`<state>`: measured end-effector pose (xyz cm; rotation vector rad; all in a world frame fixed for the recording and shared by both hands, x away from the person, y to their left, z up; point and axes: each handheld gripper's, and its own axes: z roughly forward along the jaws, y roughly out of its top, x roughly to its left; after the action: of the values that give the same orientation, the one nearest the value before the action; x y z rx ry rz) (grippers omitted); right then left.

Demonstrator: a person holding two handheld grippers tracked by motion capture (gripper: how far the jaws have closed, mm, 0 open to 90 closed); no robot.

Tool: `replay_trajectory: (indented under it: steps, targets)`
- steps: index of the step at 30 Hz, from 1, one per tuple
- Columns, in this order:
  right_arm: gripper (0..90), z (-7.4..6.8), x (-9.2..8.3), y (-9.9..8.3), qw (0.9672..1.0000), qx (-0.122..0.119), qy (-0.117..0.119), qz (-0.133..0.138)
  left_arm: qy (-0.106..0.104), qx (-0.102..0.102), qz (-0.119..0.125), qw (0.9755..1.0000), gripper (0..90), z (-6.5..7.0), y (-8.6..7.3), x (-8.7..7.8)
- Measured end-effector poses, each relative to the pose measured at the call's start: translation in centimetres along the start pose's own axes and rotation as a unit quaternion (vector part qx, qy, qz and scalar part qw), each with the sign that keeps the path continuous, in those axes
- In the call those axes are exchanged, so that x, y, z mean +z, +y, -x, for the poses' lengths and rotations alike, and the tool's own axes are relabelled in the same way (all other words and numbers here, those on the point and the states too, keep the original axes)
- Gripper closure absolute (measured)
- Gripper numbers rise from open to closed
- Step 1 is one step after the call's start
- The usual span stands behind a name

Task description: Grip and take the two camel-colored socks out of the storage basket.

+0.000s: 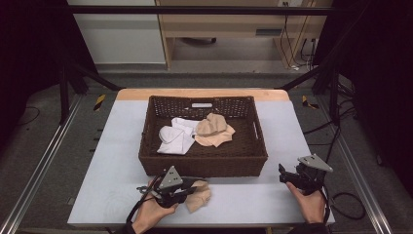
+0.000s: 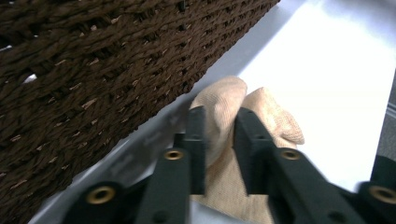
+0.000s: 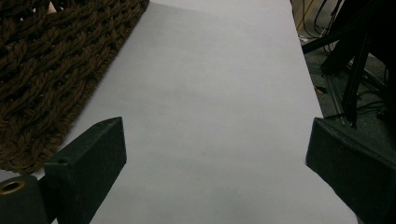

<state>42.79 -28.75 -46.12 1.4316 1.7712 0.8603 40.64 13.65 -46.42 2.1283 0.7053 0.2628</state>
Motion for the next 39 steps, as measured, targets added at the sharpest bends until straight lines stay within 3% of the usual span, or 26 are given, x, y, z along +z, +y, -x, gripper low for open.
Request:
replay_trajectory:
  steps: [4,9,16,19,28,31,39]
  targets:
    - [5.2,0.1,0.0,0.0,1.0000,0.001,0.000,0.001,0.004,-0.009,0.017,0.9998,58.1,0.0,0.3,-0.6]
    - [5.2,0.1,0.0,0.0,1.0000,0.001,0.000,0.001,0.014,-0.011,0.051,0.9985,51.9,-0.1,1.2,-2.4]
    - [4.8,0.1,0.0,0.1,1.0000,0.003,0.001,0.004,0.029,-0.011,0.113,0.9931,49.8,0.3,2.6,-5.1]
    - [4.8,0.0,0.0,0.1,1.0000,0.003,0.002,0.004,0.041,-0.017,0.140,0.9891,48.3,0.2,3.2,-6.0]
    - [4.6,-0.1,-0.2,0.1,0.9999,0.003,0.005,0.009,0.064,-0.025,0.176,0.9821,46.1,-0.9,5.5,-6.7]
    - [4.5,-0.1,-0.2,0.1,0.9999,0.004,0.004,0.010,0.069,-0.030,0.190,0.9788,46.0,-1.5,6.8,-6.7]
    - [4.4,0.1,-0.2,0.2,0.9999,0.008,0.002,0.012,0.094,-0.026,0.204,0.9742,45.2,-2.6,11.0,-6.3]
